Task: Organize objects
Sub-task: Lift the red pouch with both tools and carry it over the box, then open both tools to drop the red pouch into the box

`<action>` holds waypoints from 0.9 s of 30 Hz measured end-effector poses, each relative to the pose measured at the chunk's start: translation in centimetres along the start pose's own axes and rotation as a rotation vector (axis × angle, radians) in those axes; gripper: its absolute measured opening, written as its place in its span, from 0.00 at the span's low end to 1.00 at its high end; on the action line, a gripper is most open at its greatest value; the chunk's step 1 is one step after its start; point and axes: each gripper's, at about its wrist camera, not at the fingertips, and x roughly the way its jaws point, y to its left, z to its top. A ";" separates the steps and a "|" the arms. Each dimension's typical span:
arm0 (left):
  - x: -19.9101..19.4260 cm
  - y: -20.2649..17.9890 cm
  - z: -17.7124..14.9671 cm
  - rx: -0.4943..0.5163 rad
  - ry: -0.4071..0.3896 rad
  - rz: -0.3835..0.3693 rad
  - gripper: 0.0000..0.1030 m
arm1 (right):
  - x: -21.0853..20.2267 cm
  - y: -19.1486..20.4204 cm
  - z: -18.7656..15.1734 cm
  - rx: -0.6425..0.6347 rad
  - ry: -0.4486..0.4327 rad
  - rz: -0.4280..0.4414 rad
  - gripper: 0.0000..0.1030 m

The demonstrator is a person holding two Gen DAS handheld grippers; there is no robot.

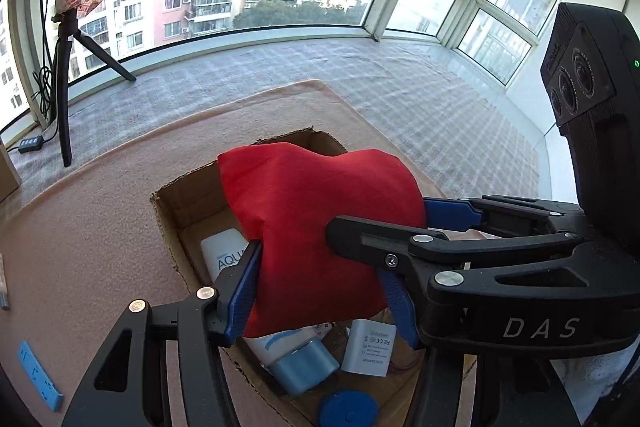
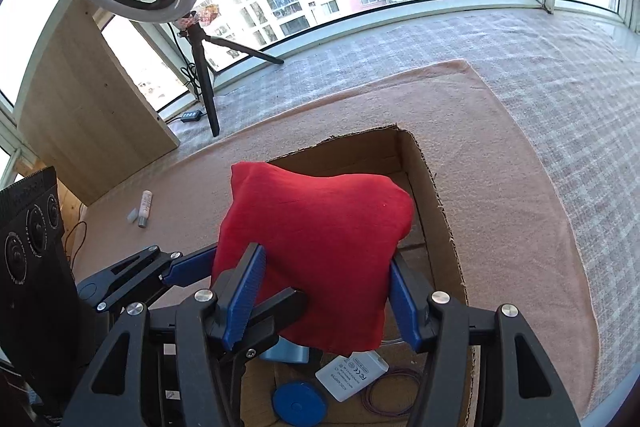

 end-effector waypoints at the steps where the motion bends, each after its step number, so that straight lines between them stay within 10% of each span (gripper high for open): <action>1: 0.2 -0.1 0.1 0.004 0.000 0.003 0.59 | 0.0 -0.2 0.0 0.002 -0.001 0.000 0.54; 27: -2.5 -0.5 -1.0 0.023 -0.027 0.024 0.59 | -1.7 -1.1 -0.4 0.031 -0.031 -0.007 0.54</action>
